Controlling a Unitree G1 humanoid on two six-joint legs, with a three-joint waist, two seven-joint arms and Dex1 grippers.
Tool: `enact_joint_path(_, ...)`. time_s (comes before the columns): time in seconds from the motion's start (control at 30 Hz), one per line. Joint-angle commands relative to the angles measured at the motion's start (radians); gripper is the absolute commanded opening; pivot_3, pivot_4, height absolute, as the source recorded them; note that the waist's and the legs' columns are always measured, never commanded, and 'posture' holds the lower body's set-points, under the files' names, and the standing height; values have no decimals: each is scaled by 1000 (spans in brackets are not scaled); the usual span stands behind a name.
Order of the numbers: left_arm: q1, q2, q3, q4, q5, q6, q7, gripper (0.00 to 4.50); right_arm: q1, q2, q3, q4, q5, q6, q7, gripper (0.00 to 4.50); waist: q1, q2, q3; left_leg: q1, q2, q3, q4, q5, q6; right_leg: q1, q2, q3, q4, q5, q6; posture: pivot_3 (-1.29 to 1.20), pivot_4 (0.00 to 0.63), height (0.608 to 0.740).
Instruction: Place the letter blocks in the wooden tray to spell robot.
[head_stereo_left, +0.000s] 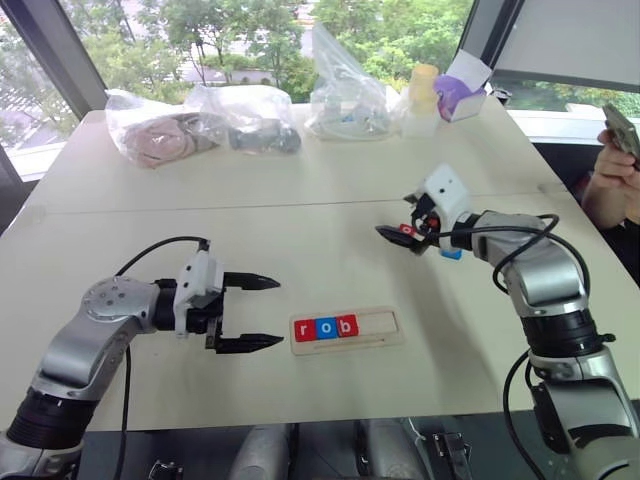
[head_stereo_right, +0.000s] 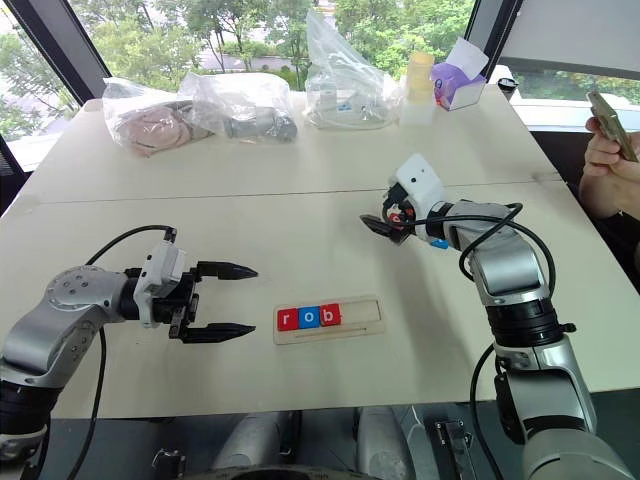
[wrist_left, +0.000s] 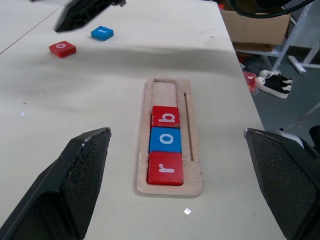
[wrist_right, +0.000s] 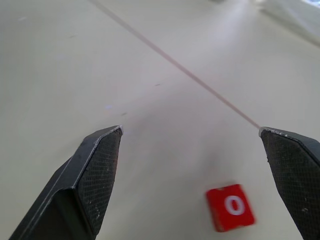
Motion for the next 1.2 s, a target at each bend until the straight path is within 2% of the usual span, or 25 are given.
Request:
enact_joint_path(0.03, -11, -2, 15, -3, 3, -23, -4, 4500, 2, 10, -26, 32, -4, -31, -32, 4466, -1, 0, 0, 0, 0, 0, 0, 0, 0, 0, 0, 0, 0, 0, 0, 0, 150, 740)
enact_joint_path(0.23, -33, -14, -2, 18, 20, -39, -6, 4500, -6, 23, -13, 232, 17, -212, 58, 4466, -2, 0, 0, 0, 0, 1, 0, 0, 0, 1, 1, -1, 0, 0, 0, 0, 150, 740)
enact_joint_path(0.47, -25, -26, -7, 15, 45, -54, 11, 4500, -101, 11, 21, 517, -37, -369, 125, 4466, -8, 0, 0, 1, 0, 1, 0, 0, 0, 0, 1, -1, 1, 0, 0, 0, 150, 740)
enact_joint_path(0.83, -8, -29, 3, -6, 50, -53, 41, 4500, -195, 27, 49, 739, -71, -400, 214, 4466, -7, 0, 0, 1, 0, 1, 0, 0, 0, 0, 1, -1, 1, 0, 0, 0, 150, 740)
enact_joint_path(0.93, -5, -30, 2, -8, 52, -57, 51, 4500, -222, 35, 46, 783, -85, -384, 187, 3601, -7, 0, 0, 1, 0, 1, 0, 0, 0, 0, 1, -1, 1, 0, 0, 0, 150, 740)
enact_joint_path(1.07, -6, -34, -3, -9, 55, -59, 59, 4500, -243, 56, 28, 791, -71, -356, 186, 1462, -7, 0, 0, 1, 0, 1, 1, 0, 0, 0, 1, -1, 2, 0, 0, 0, 150, 740)
enact_joint_path(1.1, -6, -34, -4, -8, 56, -59, 60, 4500, -246, 58, 27, 790, -73, -345, 182, 1142, -7, 0, 0, 1, 0, 1, 1, 0, 0, 0, 1, -1, 2, 0, 0, 0, 150, 740)
enact_joint_path(1.2, -10, -36, -7, -12, 54, -55, 66, 4500, -230, 56, 33, 722, -90, -292, 150, 1162, -7, 0, 0, 1, 0, 1, 1, 0, 0, 0, 1, -1, 2, 0, 0, 0, 150, 740)
